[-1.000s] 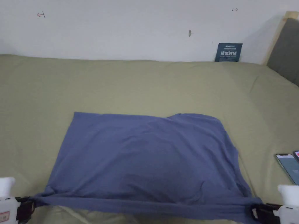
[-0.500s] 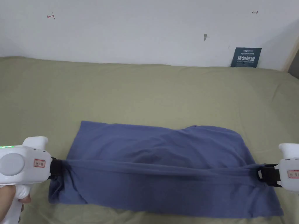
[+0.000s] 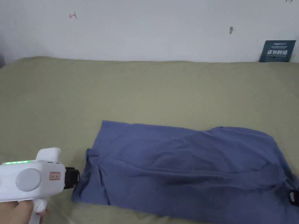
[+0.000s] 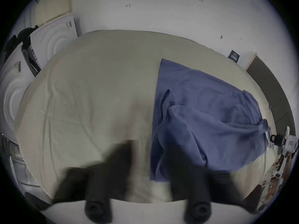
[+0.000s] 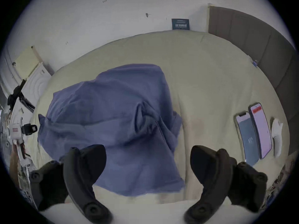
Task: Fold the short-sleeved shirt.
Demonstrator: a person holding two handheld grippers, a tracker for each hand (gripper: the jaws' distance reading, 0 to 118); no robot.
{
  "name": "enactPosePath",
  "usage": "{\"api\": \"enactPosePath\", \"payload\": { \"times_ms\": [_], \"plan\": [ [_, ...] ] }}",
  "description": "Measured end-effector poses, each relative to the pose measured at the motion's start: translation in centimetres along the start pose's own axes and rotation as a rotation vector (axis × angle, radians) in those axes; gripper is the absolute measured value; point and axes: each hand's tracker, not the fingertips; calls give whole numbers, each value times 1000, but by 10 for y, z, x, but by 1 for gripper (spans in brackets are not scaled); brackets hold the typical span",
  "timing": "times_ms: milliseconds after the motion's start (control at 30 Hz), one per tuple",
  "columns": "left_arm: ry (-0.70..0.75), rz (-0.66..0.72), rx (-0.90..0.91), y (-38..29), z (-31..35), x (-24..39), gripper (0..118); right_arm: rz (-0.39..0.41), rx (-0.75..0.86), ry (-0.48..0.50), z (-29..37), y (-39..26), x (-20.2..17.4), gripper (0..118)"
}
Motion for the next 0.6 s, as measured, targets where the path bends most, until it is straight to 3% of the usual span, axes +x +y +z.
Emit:
{"api": "enactPosePath", "payload": {
  "times_ms": [33, 67, 100, 200, 233, 300, 333, 400, 500, 567, 600],
  "plan": [
    [-4, 6, 2, -7, 3, 0, 0, 7, 12, -7, 6, -10, 1, 10],
    [-4, 6, 11, -7, 5, -7, 0, 3, 15, -22, 9, -20, 3, 0],
    [-19, 4, 1, -8, 5, -8, 0, 4, 46, -61, 18, -26, 3, 0],
    [-93, 1, -26, -18, 7, 3, 2, -15, 10, -3, 27, -50, 6, 0],
    [-103, -8, -34, -19, 5, 7, 24, -16, -41, -8, 24, -41, 4, 0],
    [-97, -22, -56, -17, -6, 16, 98, -15, -50, -2, 20, -41, 3, 0],
    [-56, -40, -91, -20, -15, 21, 113, -12, -57, 4, 18, -42, 2, 0],
    [28, -71, -80, -18, -28, 27, 113, -12, -37, 3, 23, -47, -1, 0],
    [18, -56, -128, -16, -48, 28, 106, -14, -48, 14, 16, -48, 1, 0],
    [38, -63, -112, -16, -48, 30, 62, -6, -52, 12, 12, -46, 1, 0],
    [77, -82, -85, -18, -43, 31, 49, -7, -51, 11, 11, -44, 1, 0]
  ]
}}
